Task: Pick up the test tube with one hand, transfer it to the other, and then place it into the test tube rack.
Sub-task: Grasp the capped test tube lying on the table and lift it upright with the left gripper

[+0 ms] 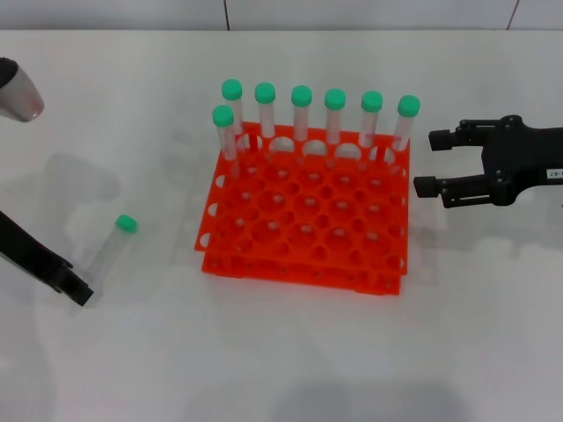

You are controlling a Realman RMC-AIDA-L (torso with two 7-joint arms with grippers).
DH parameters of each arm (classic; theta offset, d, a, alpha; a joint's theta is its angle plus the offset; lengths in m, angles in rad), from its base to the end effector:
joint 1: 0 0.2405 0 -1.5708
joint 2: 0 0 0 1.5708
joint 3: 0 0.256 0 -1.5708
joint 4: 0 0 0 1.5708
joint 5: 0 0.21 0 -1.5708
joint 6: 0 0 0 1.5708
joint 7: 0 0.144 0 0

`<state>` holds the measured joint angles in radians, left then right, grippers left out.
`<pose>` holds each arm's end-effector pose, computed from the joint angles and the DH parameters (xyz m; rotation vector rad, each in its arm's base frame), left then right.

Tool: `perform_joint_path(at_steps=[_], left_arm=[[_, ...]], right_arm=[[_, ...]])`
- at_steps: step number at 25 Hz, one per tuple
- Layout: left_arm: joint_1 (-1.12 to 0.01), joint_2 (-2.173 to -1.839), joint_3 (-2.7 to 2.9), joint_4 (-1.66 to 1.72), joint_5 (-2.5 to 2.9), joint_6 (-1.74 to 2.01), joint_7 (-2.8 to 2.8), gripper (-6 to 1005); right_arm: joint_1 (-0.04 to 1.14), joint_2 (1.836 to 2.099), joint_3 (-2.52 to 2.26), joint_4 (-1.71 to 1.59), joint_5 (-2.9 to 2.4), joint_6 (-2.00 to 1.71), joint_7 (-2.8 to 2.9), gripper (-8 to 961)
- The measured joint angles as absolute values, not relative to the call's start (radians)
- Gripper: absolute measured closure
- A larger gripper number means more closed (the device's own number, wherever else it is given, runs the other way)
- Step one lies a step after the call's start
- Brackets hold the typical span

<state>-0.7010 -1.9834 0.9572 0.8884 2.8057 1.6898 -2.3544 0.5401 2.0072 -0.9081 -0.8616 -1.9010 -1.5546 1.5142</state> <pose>-0.2858 0.3458 0.0458 -2.4935 -1.4106 0.7101 0.2281 0.3547 0.0345 -2.8056 0.4172 0.5594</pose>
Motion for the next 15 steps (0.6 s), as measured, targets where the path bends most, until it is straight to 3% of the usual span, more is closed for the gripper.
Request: perform_joint_path(at_steps=[3,15], left_arm=[[-0.705,-1.983,0.957,0.879,2.807,1.682,-2.355,584],[-0.709,-1.983,0.957,0.878,2.807,1.677,-2.354,584]], right_arm=[[0.539,2.008,-0.908,-0.861,-1.896,-1.553,1.512,168],[0.540,2.007,-0.908,-0.856,-1.894,-1.553,1.511,169]])
